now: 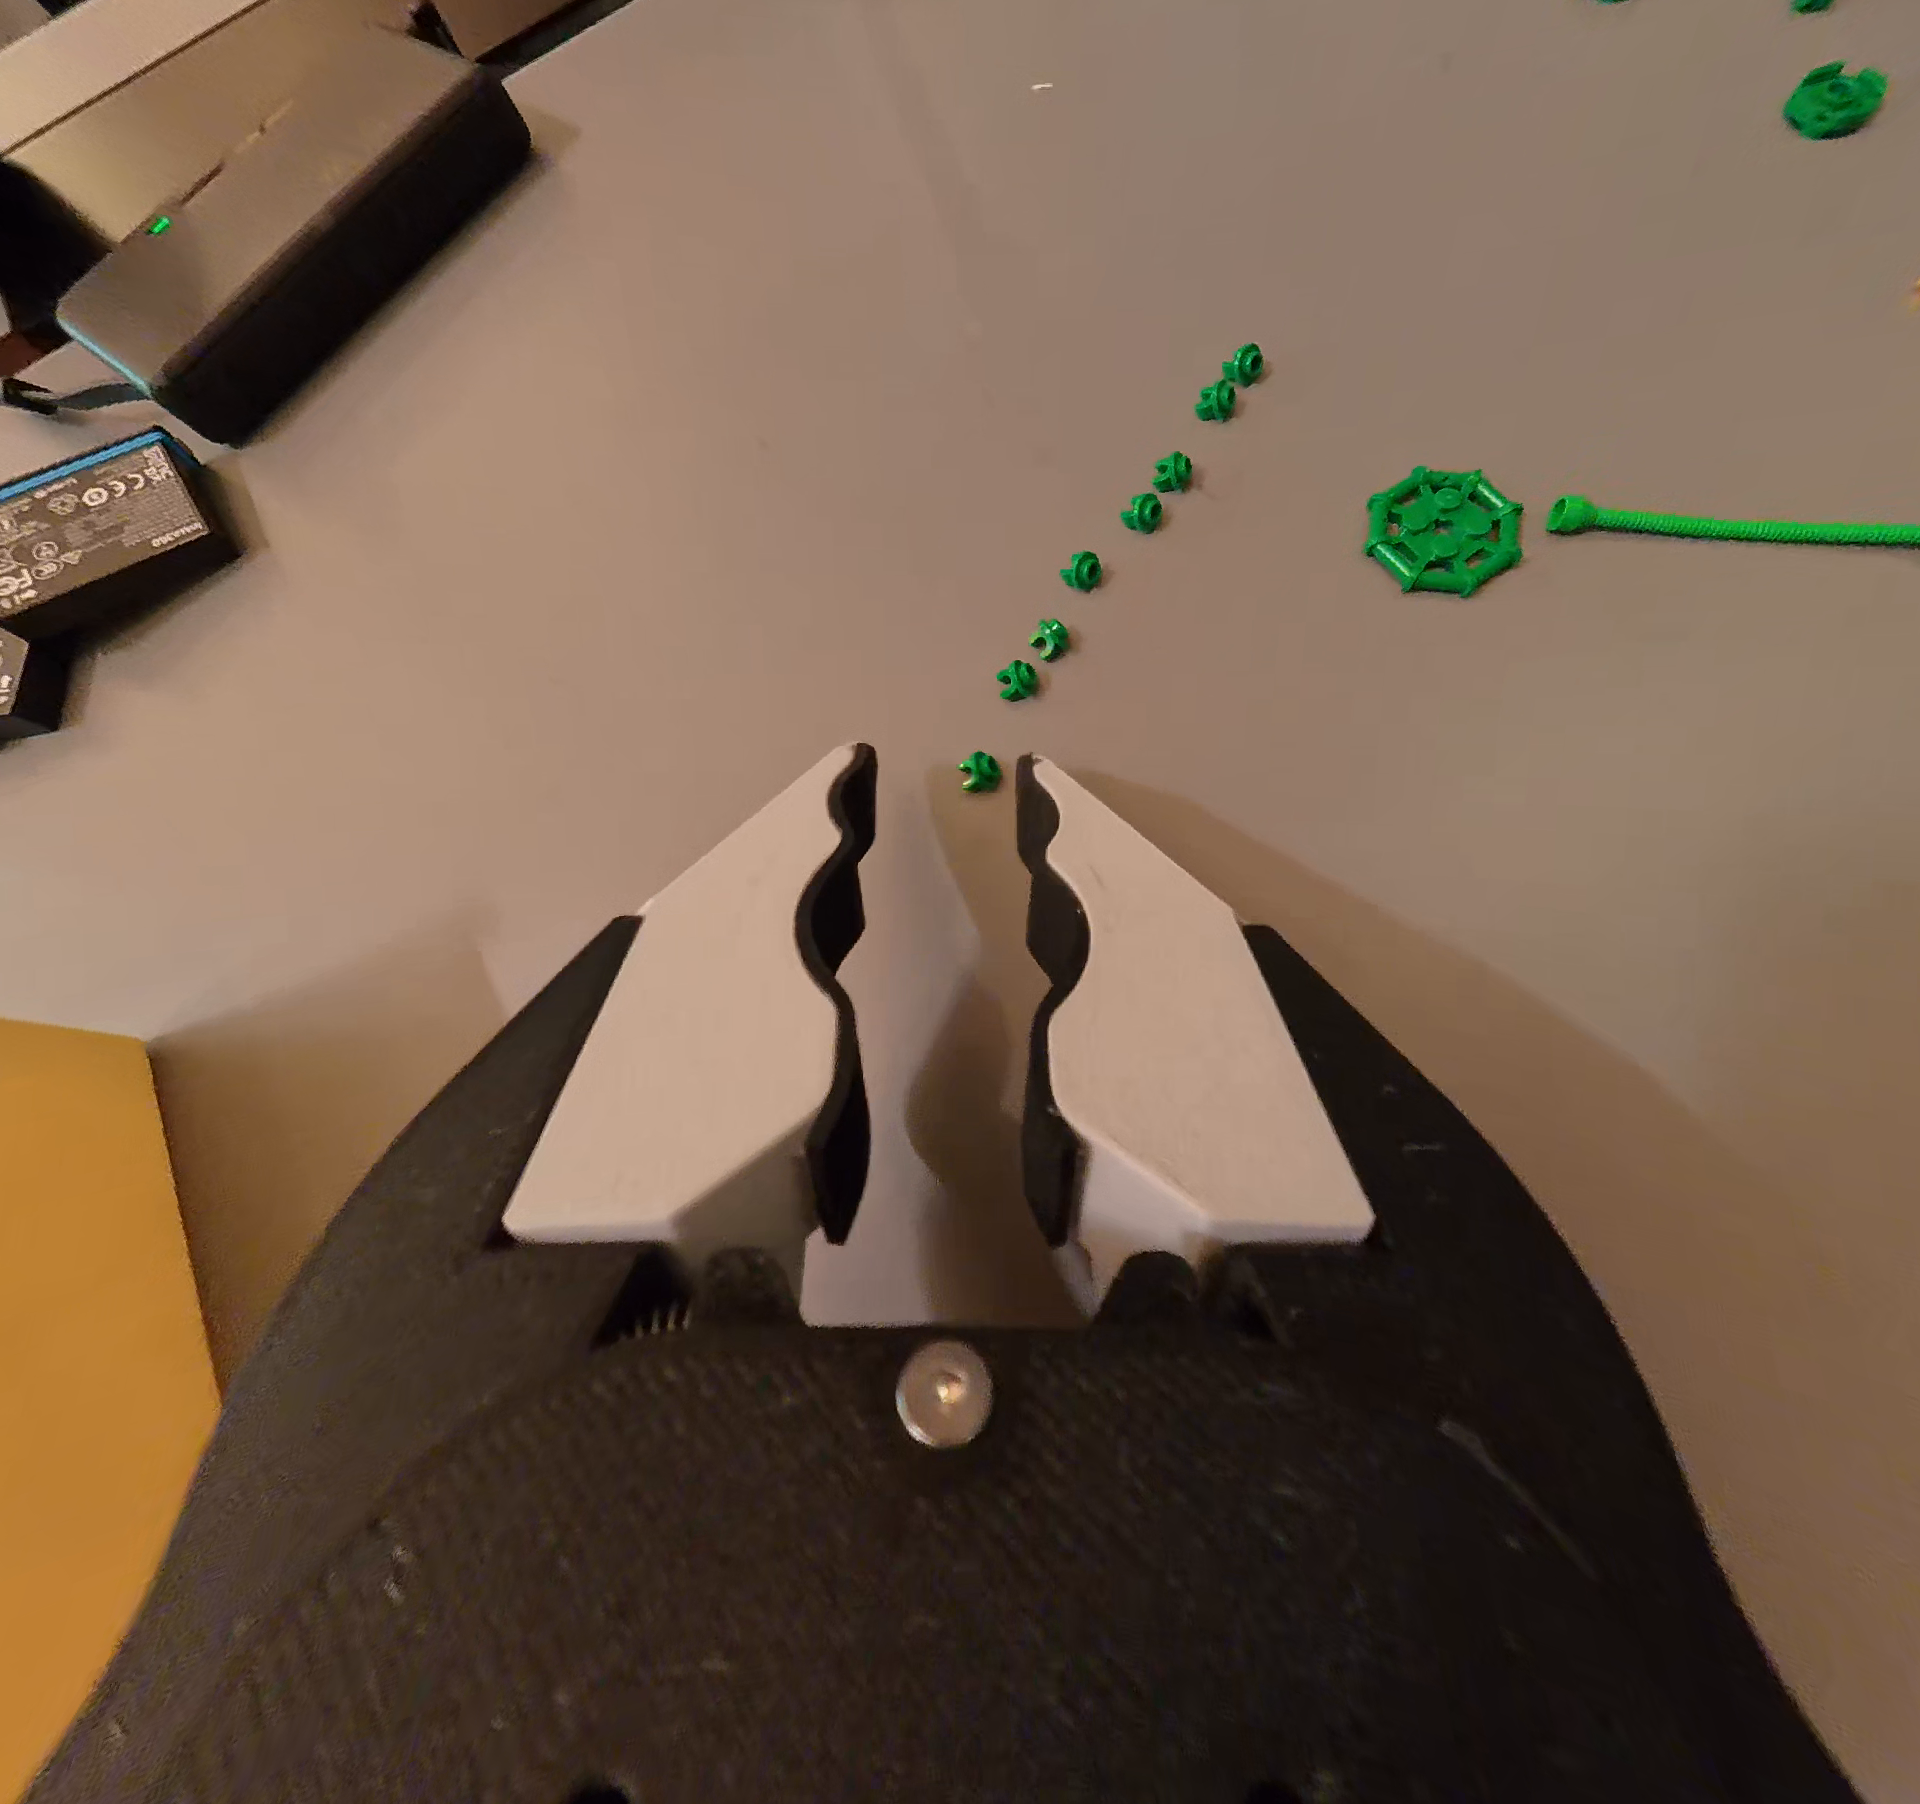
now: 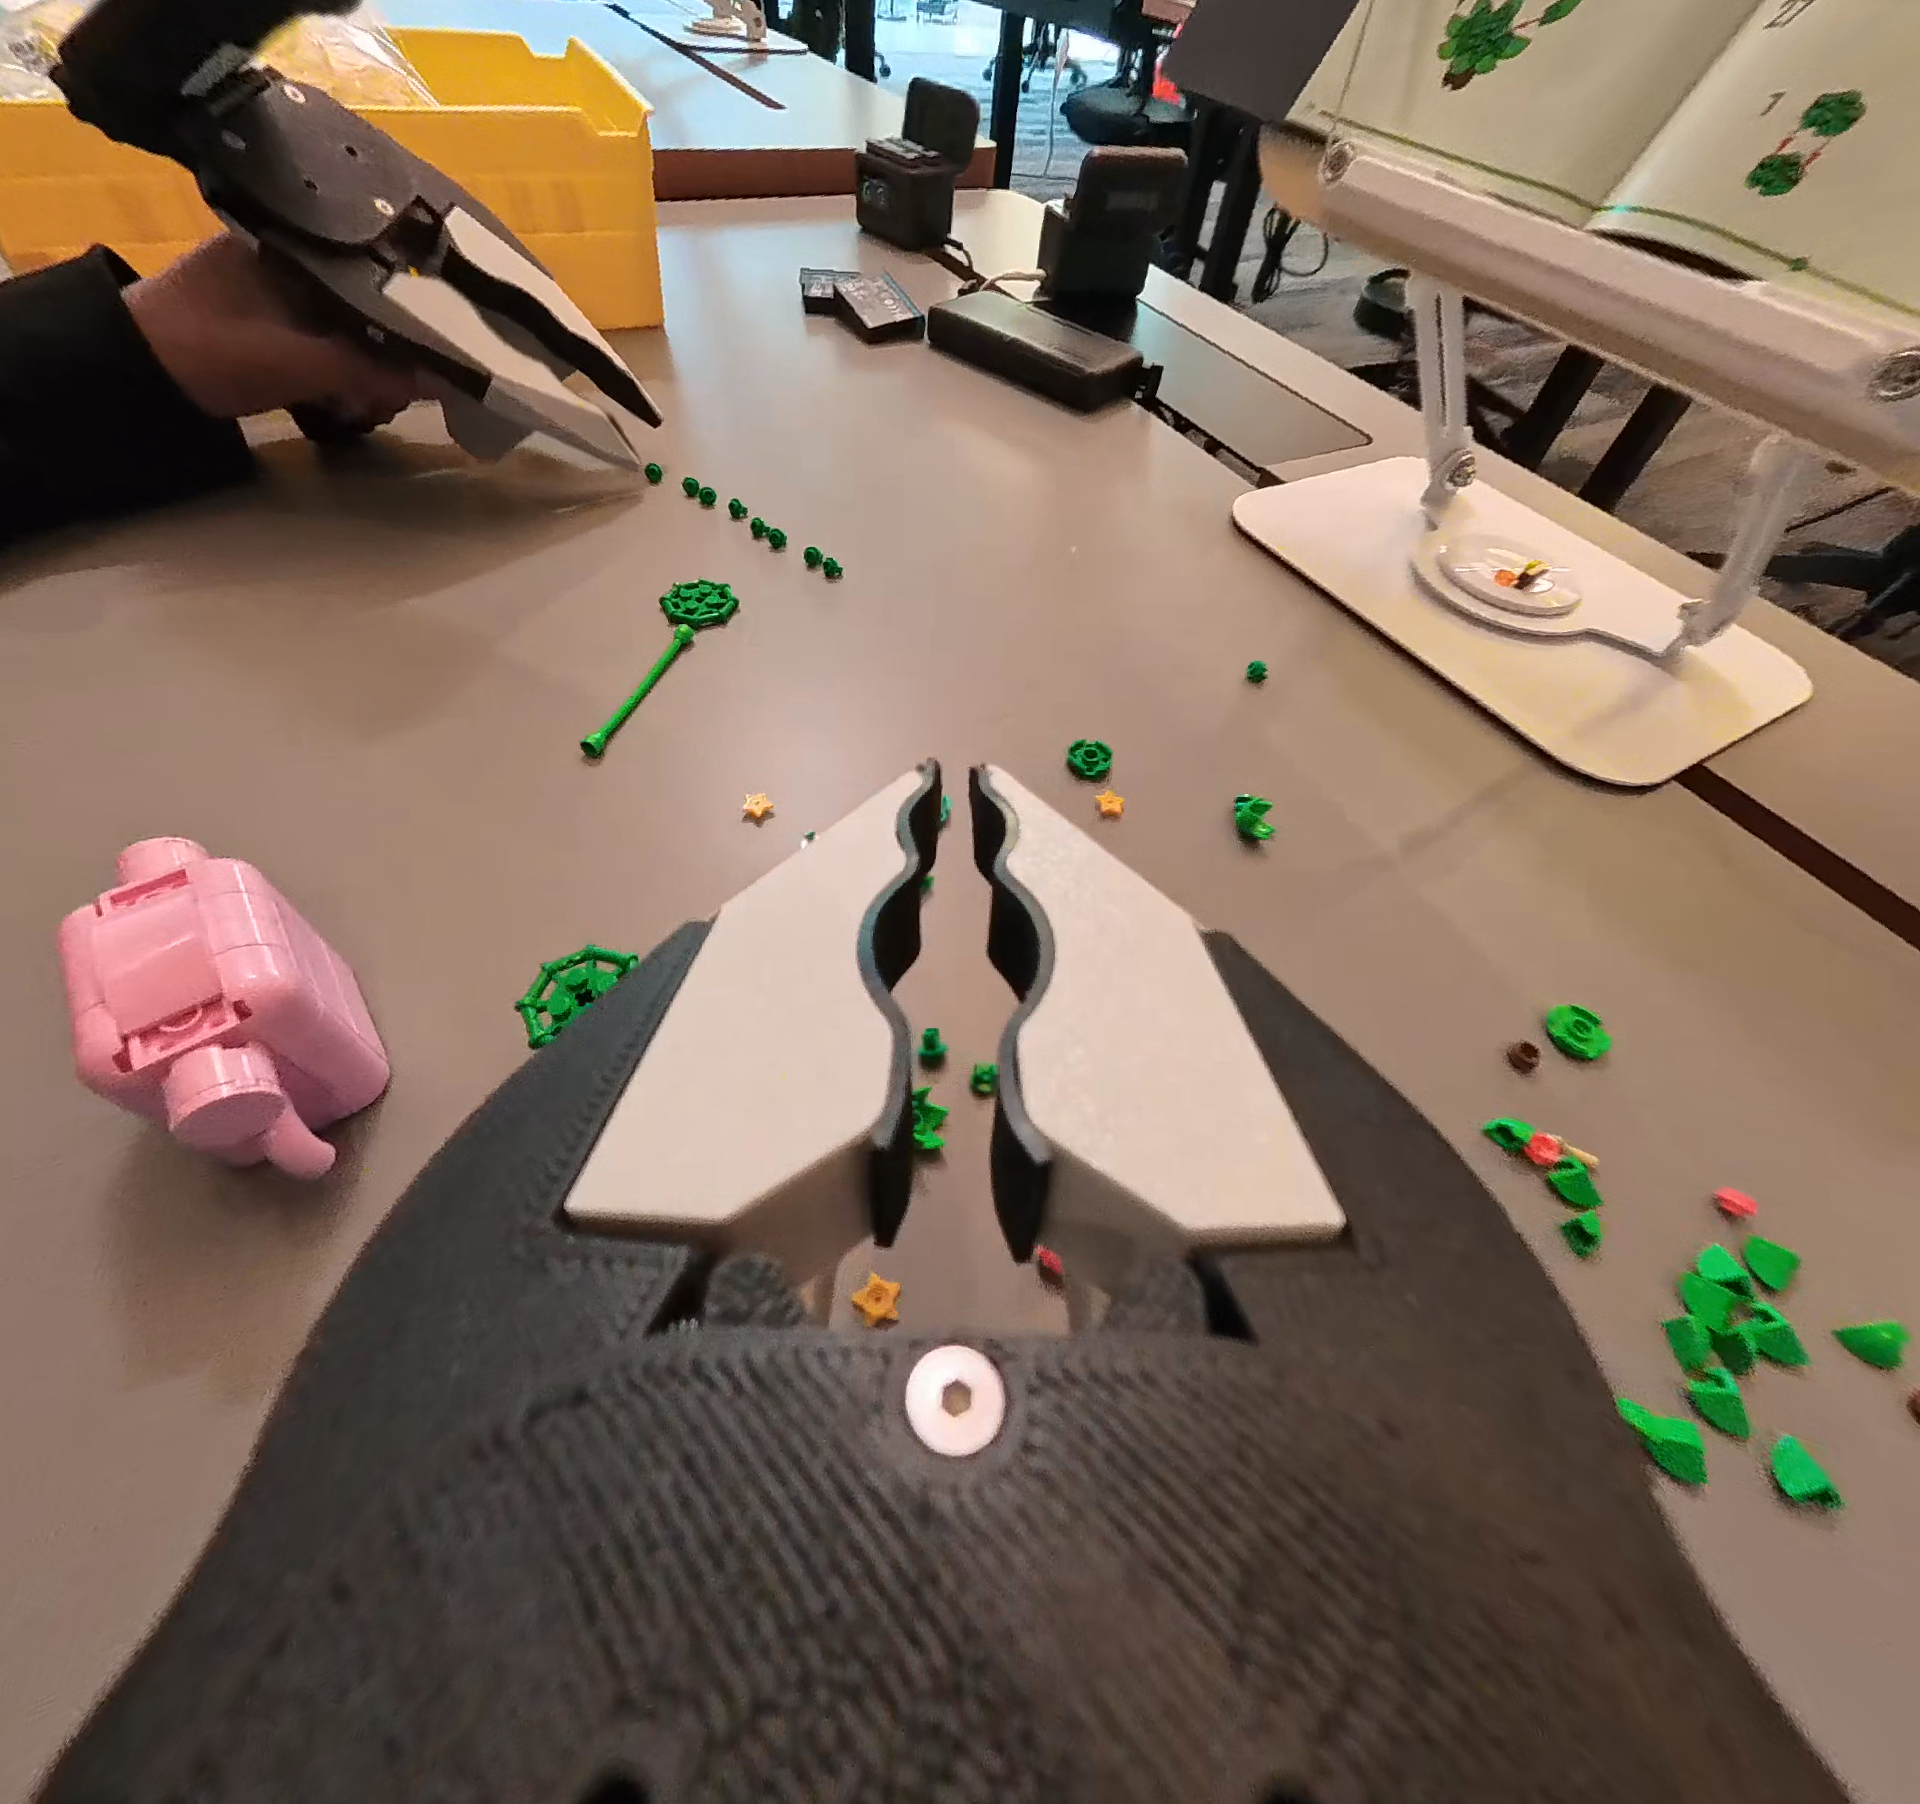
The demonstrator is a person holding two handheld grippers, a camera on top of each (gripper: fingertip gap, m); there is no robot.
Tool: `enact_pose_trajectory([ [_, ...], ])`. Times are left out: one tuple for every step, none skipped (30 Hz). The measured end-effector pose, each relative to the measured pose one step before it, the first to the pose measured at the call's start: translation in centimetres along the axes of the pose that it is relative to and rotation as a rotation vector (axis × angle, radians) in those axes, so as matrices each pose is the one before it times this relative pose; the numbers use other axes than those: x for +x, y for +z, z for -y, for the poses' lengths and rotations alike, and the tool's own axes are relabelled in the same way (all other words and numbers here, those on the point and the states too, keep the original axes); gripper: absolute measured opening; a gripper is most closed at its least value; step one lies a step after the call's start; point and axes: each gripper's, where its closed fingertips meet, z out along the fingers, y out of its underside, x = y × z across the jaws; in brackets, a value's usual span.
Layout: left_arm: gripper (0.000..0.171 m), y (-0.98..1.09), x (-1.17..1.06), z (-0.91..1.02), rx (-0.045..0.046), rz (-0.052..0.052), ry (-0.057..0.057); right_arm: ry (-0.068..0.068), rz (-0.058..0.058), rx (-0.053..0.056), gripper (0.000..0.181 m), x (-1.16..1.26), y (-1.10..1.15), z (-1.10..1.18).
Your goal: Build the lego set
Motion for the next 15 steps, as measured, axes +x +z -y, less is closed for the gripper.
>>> enact_pose_trajectory([
  [0.021, -0.036, -0.018, 0.039, 0.00396, -0.0062, -0.0078, -0.0026, 0.0009, -0.0045, 0.004, -0.086, 0.162, -0.152],
  [0.02, -0.034, -0.01, 0.037, 0.00329, -0.0066, -0.0077, 0.0009, 0.0021, -0.0018, 0.003, -0.075, 0.153, -0.127],
  [0.02, -0.024, -0.003, 0.029, 0.00232, -0.006, -0.0074, 0.0053, 0.0043, -0.0004, 0.003, -0.063, 0.12, -0.095],
  [0.019, -0.011, -0.001, 0.007, 0.00089, -0.0057, -0.0058, 0.0075, 0.0038, -0.0001, 0.003, -0.017, 0.088, -0.085],
  [0.019, 0.002, 0.017, 0.0, -0.00058, -0.0045, -0.0036, 0.0094, 0.0021, -0.0009, 0.003, 0.035, 0.045, -0.1],
  [0.019, 0.025, 0.033, -0.02, -0.00149, -0.0038, -0.0002, 0.0123, 0.0013, -0.0026, 0.003, 0.07, 0.019, -0.098],
  [0.019, 0.013, 0.069, -0.024, -0.00208, -0.0024, 0.0035, 0.0142, 0.0005, -0.0013, 0.003, 0.093, 0.007, -0.076],
  [0.018, 0.017, 0.109, -0.007, -0.00136, -0.0028, 0.0078, 0.0146, -0.001, 0.0019, 0.003, 0.117, -0.016, -0.033],
  [0.018, 0.01, 0.139, -0.013, -0.00092, -0.0025, 0.0111, 0.014, 0.0006, 0.0031, 0.003, 0.094, -0.029, -0.008],
  [0.018, 0.011, 0.137, -0.001, -0.00042, -0.0002, 0.0126, 0.0124, 0.0021, 0.0034, 0.003, 0.06, -0.011, 0.014],
  [0.018, 0.007, 0.106, -0.003, -0.00035, 0.0013, 0.0124, 0.0094, 0.0012, 0.0029, 0.003, 0.049, -0.016, -0.001],
  [0.018, 0.01, 0.11, -0.002, -0.00055, 0.0002, 0.0111, 0.006, 0.0, 0.0, 0.003, 0.053, 0.009, -0.037],
  [0.019, 0.005, 0.079, 0.019, 0.00005, 0.0008, 0.0082, 0.0028, -0.0007, -0.0032, 0.003, 0.036, 0.027, -0.081],
  [0.019, -0.003, 0.034, 0.031, 0.00201, 0.0011, 0.0057, 0.0002, -0.0008, -0.0033, 0.003, 0.006, 0.034, -0.081],
  [0.019, -0.021, 0.023, 0.07, 0.00448, 0.0005, 0.004, -0.0008, 0.0, -0.0015, 0.003, -0.021, 0.042, -0.046],
])
